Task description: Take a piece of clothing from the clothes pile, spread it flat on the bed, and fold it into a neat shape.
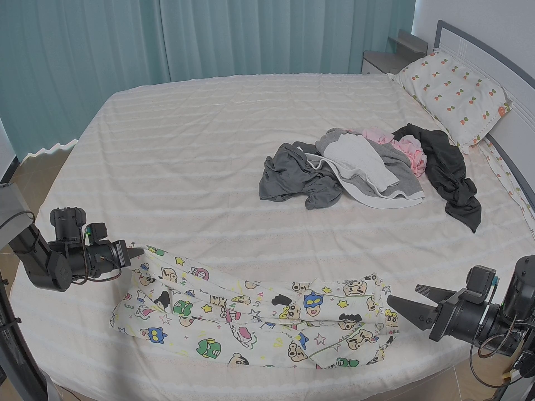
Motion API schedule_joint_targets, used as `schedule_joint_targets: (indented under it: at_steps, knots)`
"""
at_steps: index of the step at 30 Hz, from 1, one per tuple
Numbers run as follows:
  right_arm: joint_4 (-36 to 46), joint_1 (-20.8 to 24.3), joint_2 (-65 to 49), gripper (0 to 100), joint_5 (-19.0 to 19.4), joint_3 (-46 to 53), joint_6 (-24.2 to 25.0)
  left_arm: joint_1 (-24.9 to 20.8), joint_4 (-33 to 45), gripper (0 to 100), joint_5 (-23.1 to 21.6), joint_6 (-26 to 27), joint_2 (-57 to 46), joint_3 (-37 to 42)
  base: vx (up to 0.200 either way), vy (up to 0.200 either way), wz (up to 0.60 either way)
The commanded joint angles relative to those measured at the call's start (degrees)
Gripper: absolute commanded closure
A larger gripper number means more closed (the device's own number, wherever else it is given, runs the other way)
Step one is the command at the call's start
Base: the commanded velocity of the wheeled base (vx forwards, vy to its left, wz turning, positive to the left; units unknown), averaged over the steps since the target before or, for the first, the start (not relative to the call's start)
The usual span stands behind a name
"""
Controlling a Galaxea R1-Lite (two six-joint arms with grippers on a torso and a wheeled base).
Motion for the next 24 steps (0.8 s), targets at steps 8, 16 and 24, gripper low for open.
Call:
schedule_joint_targets:
  at_steps: [8, 16, 24]
  knots:
    - [0.0, 0.0, 0.1, 0, 0.0, 0.0, 0.0, 4.7, -14.5, 100, -6.3, 0.2, 8.9, 7.3, 0.0, 0.0, 0.0]
    - [0.0, 0.0, 0.0, 0, 0.0, 0.0, 0.0, 6.1, -23.3, 100, -6.4, 0.2, 15.3, 10.3, 0.0, 0.0, 0.0]
    - [0.0, 0.4, 0.1, 0, 0.2, 0.4, -0.1, 6.1, -23.0, 100, -6.6, 0.2, 14.8, 11.6, 0.0, 0.0, 0.0]
